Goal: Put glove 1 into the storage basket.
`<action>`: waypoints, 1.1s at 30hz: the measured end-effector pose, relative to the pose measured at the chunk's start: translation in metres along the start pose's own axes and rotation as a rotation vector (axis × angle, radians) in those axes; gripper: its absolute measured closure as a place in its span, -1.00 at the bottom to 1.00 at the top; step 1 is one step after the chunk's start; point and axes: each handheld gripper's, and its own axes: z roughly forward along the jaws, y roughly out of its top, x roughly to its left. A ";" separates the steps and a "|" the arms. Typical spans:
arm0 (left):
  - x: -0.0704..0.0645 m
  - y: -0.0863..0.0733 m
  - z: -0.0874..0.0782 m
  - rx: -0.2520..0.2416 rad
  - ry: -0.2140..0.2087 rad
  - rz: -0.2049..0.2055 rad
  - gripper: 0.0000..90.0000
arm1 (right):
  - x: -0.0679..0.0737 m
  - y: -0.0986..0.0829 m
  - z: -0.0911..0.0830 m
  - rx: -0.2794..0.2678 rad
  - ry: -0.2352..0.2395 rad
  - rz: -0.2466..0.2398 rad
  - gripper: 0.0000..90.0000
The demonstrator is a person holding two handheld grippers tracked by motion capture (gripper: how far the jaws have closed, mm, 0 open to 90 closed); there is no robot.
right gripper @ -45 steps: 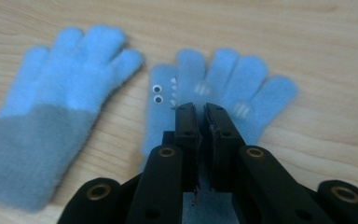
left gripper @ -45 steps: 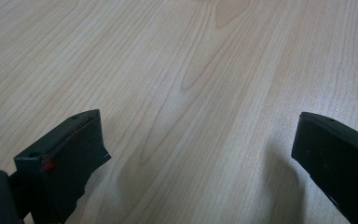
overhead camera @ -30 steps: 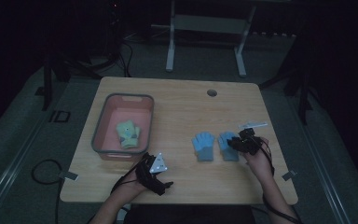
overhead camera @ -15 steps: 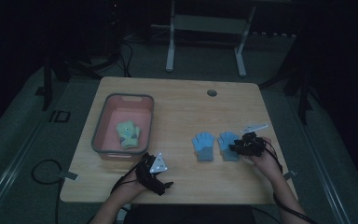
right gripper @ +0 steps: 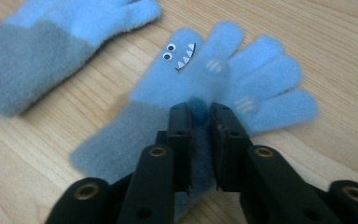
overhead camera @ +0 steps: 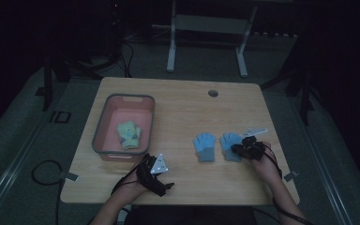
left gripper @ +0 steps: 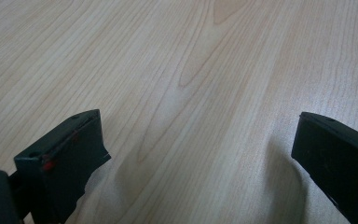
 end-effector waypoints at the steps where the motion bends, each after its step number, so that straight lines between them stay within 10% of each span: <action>1: 0.000 0.000 0.000 0.000 0.000 0.001 -0.95 | 0.001 0.000 0.000 0.000 -0.004 0.010 0.80; 11: 0.001 0.000 0.000 -0.006 0.001 -0.004 -0.95 | 0.002 0.009 -0.021 -0.072 -0.030 0.074 0.87; 33: 0.001 0.000 0.000 -0.005 -0.003 0.000 -0.94 | 0.046 0.073 -0.063 -0.180 0.025 -0.076 0.87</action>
